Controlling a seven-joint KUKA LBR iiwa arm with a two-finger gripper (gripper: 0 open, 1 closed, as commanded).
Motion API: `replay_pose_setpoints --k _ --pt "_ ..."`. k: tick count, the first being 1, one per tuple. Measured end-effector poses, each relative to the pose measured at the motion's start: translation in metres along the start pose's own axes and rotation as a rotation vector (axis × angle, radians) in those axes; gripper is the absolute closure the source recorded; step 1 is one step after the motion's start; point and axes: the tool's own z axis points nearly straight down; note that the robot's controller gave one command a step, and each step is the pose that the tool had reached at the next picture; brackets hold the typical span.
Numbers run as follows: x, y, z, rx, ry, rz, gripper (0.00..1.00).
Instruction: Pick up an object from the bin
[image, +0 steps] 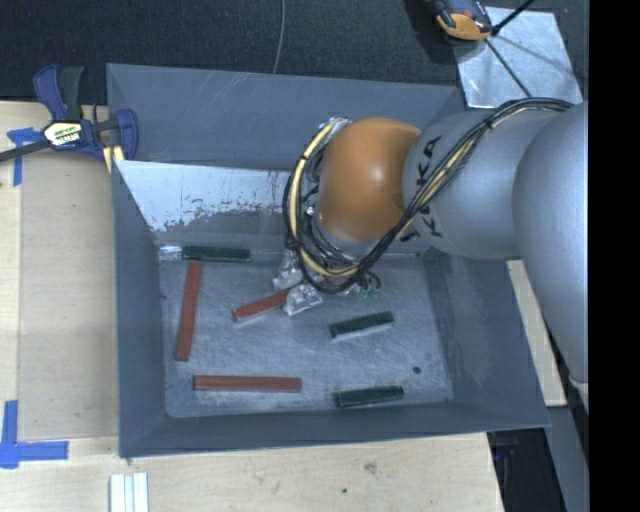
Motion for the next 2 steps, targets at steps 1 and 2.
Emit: replay_pose_setpoints --k 1,2 --pt "-0.008 -0.002 -0.032 -0.001 0.002 0.016 1.00" --pt "0.015 -0.011 -0.124 0.000 0.001 -0.072 1.00"
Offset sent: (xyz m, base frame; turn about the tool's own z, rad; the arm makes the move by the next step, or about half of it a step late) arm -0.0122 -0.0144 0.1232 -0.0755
